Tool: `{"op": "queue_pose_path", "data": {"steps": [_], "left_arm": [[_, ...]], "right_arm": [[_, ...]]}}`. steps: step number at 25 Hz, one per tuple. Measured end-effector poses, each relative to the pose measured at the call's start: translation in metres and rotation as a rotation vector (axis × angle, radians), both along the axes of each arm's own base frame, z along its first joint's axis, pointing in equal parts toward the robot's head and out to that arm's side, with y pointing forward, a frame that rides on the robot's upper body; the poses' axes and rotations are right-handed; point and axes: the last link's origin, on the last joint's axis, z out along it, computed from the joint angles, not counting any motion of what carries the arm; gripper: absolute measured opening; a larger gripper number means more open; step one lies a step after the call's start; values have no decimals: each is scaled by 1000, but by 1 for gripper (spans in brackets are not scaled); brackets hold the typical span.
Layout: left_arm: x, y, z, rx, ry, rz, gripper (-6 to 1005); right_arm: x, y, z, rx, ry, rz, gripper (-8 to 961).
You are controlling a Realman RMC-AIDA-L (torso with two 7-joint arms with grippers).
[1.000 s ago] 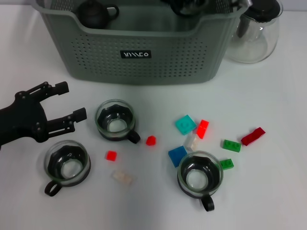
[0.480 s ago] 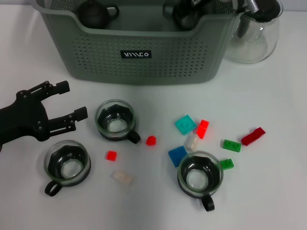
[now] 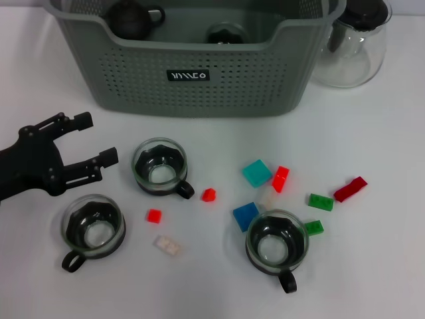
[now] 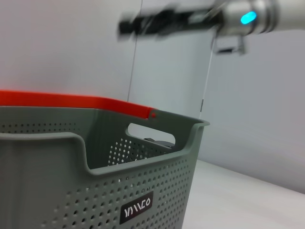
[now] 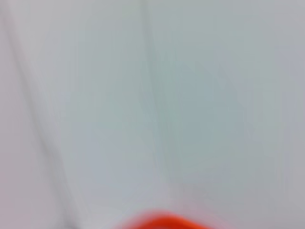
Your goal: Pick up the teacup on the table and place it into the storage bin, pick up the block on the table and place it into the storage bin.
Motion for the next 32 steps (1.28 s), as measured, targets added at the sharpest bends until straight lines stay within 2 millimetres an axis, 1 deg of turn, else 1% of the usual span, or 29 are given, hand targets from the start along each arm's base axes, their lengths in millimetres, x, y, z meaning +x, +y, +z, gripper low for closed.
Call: {"op": "queue_pose_path", "data": {"steps": [1, 3, 4, 6, 8, 10, 11, 12, 13, 16, 17, 19, 23, 27, 32], "left_arm": [[0, 0, 0, 2, 0, 0, 860], [0, 1, 1, 6, 0, 1, 860], [-1, 1, 2, 10, 0, 3, 860], [-2, 1, 5, 18, 3, 7, 860], [-4, 1, 8, 30, 6, 15, 860], [-6, 1, 11, 41, 9, 24, 860], [-8, 0, 13, 46, 11, 28, 860], [-8, 0, 14, 49, 13, 31, 859], [-9, 0, 16, 54, 17, 35, 859], [-11, -1, 21, 69, 21, 44, 859], [-12, -1, 22, 72, 19, 45, 859], [-12, -1, 23, 80, 17, 49, 859], [-13, -1, 24, 86, 14, 52, 860], [-14, -1, 23, 87, 16, 56, 860], [-14, -2, 22, 88, 14, 60, 859]], "right_arm": [[0, -10, 7, -16, 48, 58, 343], [7, -37, 24, -71, 130, 200, 441], [14, -52, 33, -104, 163, 267, 490], [29, -80, 45, -178, 170, 386, 588], [46, -107, 52, -245, 111, 493, 614], [66, -134, 48, -333, -22, 552, 626], [72, -141, 44, -366, -83, 549, 625], [78, -150, 35, -423, -177, 537, 624], [84, -155, 26, -467, -267, 510, 623], [90, -162, 6, -572, -492, 437, 618], [90, -162, 1, -599, -538, 420, 615], [86, -161, -14, -667, -650, 388, 609], [75, -153, -37, -709, -835, 352, 597], [65, -148, -55, -735, -936, 365, 586], [66, -145, -75, -800, -980, 366, 573]]}}
